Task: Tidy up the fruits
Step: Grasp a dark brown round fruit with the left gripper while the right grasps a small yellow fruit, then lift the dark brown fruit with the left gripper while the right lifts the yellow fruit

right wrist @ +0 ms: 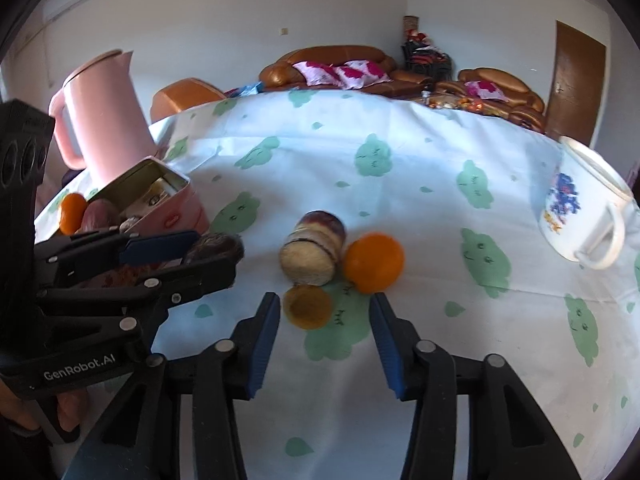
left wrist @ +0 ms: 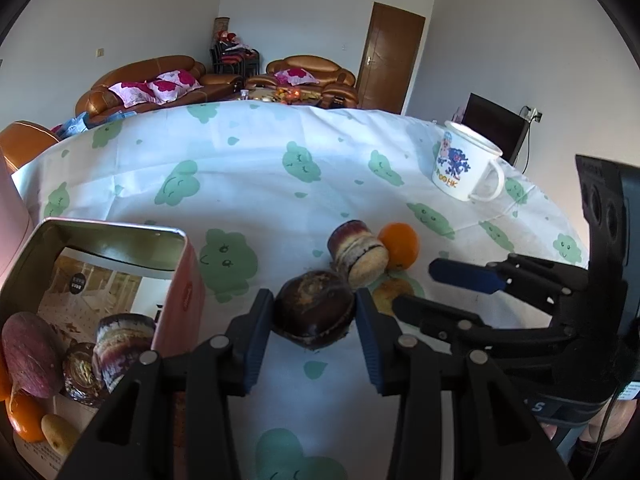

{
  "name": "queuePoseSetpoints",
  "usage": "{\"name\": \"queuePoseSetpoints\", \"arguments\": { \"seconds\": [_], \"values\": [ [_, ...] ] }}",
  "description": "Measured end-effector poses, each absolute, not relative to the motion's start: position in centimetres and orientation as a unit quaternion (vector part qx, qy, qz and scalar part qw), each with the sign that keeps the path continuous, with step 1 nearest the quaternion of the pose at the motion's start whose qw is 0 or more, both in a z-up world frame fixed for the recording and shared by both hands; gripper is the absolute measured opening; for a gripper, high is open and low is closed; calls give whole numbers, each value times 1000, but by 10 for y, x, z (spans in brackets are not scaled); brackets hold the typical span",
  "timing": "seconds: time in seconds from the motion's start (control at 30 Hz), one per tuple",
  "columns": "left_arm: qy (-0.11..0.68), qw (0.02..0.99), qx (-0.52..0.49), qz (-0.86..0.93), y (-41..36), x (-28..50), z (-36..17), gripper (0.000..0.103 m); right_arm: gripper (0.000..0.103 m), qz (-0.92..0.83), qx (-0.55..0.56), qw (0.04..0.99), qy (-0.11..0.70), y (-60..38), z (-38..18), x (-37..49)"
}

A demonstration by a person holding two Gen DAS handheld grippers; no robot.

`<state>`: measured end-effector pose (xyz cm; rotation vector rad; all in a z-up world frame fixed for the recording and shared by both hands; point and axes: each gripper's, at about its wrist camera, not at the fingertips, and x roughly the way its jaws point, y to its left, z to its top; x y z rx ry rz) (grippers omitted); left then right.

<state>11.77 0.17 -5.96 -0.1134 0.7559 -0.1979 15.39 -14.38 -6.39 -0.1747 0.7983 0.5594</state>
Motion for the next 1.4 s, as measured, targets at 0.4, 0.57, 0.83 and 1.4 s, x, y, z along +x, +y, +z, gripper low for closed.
{"name": "queuePoseSetpoints", "arguments": {
  "seconds": [0.4,0.57,0.83,1.4],
  "values": [
    [383,916,-76,-95,9,123,-65,43,31,281,-101,858,419,-129,-77,167],
    [377,918,-76,-92,9,120,-63,43,31,282,-104,863,405,-129,-73,161],
    [362,926,-70,-83,9,116,-59,43,31,293,-101,874,373,-132,-62,152],
    [325,943,-45,-63,5,103,-50,43,31,306,-96,893,317,-137,-48,135]
  ]
}}
